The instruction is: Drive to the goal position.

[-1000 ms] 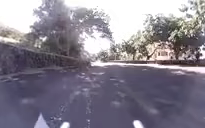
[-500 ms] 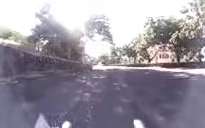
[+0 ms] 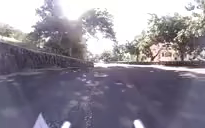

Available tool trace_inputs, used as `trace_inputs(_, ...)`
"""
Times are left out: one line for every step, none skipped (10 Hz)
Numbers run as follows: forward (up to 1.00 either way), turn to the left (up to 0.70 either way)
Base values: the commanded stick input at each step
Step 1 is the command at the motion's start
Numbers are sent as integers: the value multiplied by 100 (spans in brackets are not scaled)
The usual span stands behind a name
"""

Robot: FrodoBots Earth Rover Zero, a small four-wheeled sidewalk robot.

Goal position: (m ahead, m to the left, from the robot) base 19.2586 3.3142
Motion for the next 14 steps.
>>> trace_inputs(70,0)
trace_inputs(70,0)
trace_inputs(70,0)
trace_inputs(70,0)
trace_inputs(70,0)
trace_inputs(70,0)
trace_inputs(70,0)
trace_inputs(70,0)
trace_inputs(70,0)
trace_inputs(70,-1)
trace_inputs(70,-2)
trace_inputs(70,-3)
trace_inputs(70,-4)
trace_inputs(70,-5)
